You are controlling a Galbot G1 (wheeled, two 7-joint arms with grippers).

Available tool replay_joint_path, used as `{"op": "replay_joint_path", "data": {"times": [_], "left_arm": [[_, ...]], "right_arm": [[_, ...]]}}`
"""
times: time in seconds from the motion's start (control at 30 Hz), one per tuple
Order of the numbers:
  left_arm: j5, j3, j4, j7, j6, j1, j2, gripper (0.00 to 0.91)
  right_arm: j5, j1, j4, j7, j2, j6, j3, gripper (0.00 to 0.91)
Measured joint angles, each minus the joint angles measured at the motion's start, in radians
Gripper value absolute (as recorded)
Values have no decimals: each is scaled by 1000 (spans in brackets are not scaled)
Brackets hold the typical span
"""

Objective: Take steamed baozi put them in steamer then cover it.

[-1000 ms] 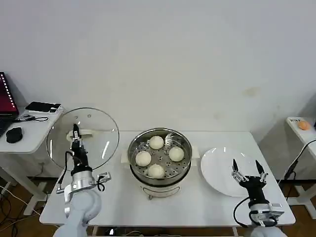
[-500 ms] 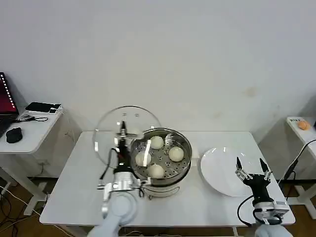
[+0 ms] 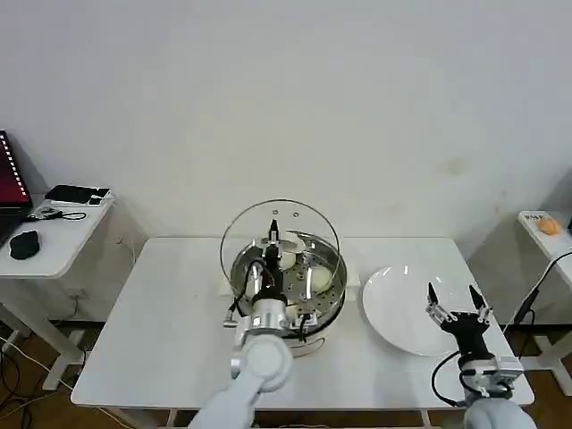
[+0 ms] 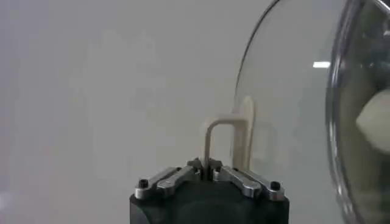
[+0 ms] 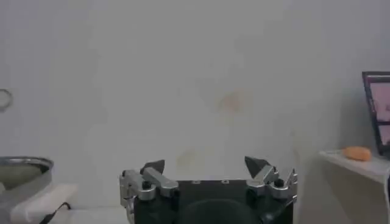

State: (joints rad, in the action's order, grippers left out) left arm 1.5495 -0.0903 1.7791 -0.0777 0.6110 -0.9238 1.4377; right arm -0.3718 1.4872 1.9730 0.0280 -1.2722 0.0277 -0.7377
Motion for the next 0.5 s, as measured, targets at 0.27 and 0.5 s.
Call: {"op": "replay_joint_path", "data": {"times": [0.27,0.5], "left_arm": [[68,7,2,-134,2,4,45,0],[111,20,18,-237,4,-4,73,0]], "right_arm": [[-3,-14,9,7,10,77,17,907],[12,-36,-8,9,10,123,35,907]]}}
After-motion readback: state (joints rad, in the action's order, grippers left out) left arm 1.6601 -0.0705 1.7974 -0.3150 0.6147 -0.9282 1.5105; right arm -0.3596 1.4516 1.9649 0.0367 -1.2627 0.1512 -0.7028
